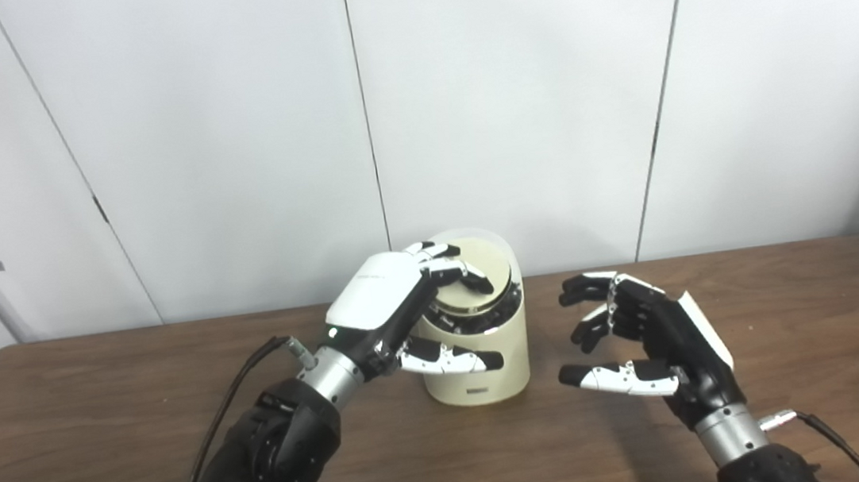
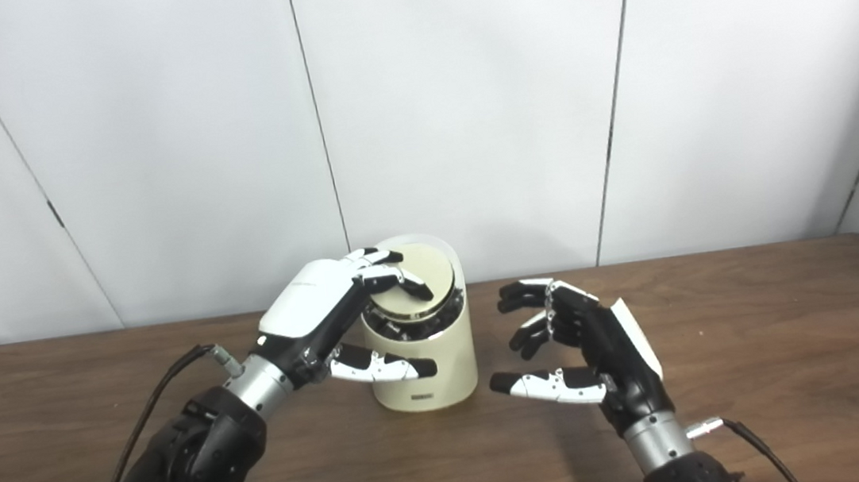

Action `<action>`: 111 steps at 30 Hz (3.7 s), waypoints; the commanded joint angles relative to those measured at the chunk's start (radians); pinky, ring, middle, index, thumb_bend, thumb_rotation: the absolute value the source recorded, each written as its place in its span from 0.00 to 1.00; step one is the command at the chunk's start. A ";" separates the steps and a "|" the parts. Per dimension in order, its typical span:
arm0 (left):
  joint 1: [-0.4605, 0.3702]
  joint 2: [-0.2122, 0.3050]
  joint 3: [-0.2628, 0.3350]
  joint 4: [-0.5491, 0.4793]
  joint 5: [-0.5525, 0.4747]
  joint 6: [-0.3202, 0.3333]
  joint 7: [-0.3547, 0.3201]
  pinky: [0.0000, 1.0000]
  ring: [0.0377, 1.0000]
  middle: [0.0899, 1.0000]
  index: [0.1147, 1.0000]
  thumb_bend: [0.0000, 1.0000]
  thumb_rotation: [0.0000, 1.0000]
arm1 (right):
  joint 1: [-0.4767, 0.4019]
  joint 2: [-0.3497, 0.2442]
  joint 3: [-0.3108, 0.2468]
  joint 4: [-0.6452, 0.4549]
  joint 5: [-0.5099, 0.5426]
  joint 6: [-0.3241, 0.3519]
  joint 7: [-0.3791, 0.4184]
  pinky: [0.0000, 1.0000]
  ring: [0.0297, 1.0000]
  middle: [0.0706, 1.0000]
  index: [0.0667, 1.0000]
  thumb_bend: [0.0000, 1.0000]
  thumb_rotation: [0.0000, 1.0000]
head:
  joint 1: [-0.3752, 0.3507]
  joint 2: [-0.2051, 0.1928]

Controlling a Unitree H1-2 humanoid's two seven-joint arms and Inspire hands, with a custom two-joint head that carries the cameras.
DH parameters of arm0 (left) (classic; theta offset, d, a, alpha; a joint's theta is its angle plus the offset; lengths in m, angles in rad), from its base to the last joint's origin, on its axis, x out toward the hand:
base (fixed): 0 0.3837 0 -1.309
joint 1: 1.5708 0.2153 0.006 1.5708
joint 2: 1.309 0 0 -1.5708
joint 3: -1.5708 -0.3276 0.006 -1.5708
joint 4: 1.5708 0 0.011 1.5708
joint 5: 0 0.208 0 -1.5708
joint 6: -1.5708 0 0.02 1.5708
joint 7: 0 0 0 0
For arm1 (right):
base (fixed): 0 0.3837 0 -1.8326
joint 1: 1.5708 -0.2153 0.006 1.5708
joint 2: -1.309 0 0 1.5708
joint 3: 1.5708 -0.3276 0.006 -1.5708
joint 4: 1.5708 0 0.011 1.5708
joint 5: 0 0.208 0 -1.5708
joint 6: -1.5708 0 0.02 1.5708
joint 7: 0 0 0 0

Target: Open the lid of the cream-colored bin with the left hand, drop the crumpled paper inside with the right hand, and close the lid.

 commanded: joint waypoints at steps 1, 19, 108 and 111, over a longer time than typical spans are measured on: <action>-0.049 0.012 0.016 -0.032 0.003 0.006 0.009 0.95 0.90 0.70 0.69 0.79 0.44 | -0.039 0.002 -0.008 -0.018 0.001 -0.053 -0.011 0.40 0.46 0.64 0.63 0.66 0.06 | 0.000 0.001; -0.039 0.015 0.022 -0.035 -0.001 0.006 0.008 0.97 0.90 0.70 0.69 0.79 0.45 | -0.060 0.056 -0.060 0.086 -0.025 -0.106 -0.107 0.94 0.99 1.00 1.00 0.99 0.43 | -0.003 0.004; 0.083 -0.018 0.124 -0.020 0.000 -0.056 0.248 0.75 0.89 0.93 0.95 0.61 0.43 | -0.013 0.026 -0.008 -0.038 -0.055 -0.002 -0.048 0.57 0.74 0.88 0.81 0.75 0.26 | 0.039 0.004; 0.099 -0.038 0.140 -0.033 -0.043 -0.005 0.221 0.72 0.87 0.89 0.89 0.66 0.43 | -0.015 0.026 -0.010 -0.026 -0.042 -0.003 -0.045 0.59 0.75 0.89 0.83 0.76 0.23 | 0.046 -0.001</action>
